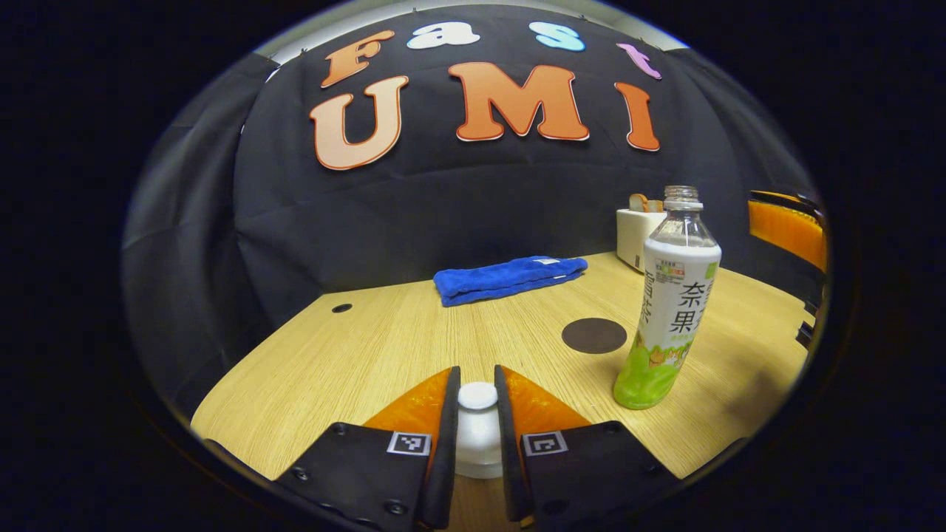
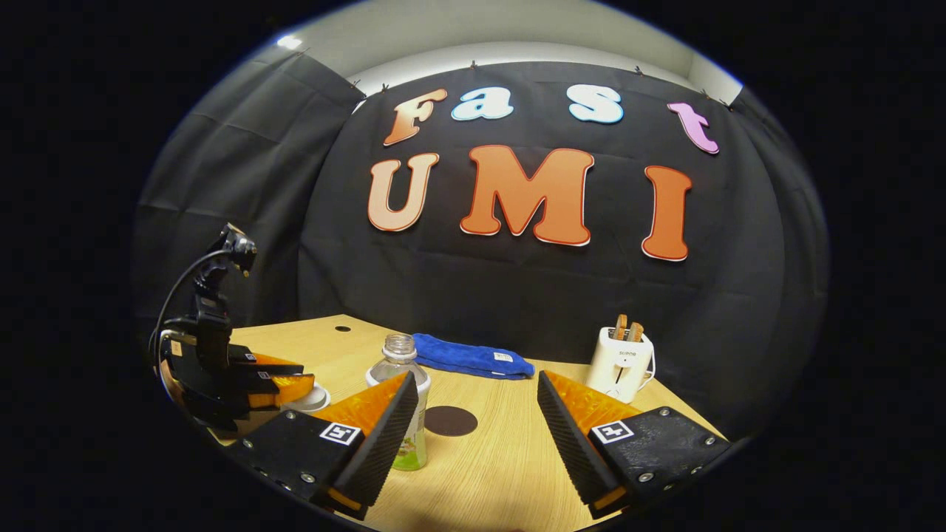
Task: Open the teacup lid with one hand, grasp the water bottle and pour water into the teacup with the other hand; after pouring, place the water bottle on the coaster and then close the teacup lid.
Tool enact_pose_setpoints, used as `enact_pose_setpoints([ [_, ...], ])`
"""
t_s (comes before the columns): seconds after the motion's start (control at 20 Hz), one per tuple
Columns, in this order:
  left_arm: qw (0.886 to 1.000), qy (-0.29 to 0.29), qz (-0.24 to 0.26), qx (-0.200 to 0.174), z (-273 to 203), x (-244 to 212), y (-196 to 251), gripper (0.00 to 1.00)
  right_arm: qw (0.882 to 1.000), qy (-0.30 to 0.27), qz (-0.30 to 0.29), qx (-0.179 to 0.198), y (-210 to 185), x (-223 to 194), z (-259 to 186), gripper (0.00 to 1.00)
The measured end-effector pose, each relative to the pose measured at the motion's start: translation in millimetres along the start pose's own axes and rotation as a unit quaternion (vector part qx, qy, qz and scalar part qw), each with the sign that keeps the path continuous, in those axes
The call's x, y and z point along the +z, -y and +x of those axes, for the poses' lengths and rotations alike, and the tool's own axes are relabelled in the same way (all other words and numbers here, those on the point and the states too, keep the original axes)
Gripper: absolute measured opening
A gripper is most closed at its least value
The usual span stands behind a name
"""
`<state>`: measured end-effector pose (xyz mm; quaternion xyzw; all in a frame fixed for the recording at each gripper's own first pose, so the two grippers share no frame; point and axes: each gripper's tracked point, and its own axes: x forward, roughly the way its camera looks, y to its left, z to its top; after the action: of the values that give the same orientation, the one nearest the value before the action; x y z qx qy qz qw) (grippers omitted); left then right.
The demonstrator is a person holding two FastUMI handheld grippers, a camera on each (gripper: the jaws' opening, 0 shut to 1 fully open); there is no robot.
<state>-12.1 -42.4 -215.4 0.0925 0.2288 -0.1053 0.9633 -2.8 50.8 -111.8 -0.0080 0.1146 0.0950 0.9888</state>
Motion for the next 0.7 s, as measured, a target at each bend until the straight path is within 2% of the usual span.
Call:
enact_pose_setpoints([
  [0.25,1.0,0.017,-0.016,0.007,-1.9,5.4,-6.4,0.31,1.0,-0.018,0.0,0.024,-17.4,-13.2,5.2,0.98],
  [0.7,0.998,0.041,-0.044,0.037,-11.2,15.5,-34.3,0.31,0.989,-0.086,0.048,0.107,-75.4,-66.6,27.7,0.98],
])
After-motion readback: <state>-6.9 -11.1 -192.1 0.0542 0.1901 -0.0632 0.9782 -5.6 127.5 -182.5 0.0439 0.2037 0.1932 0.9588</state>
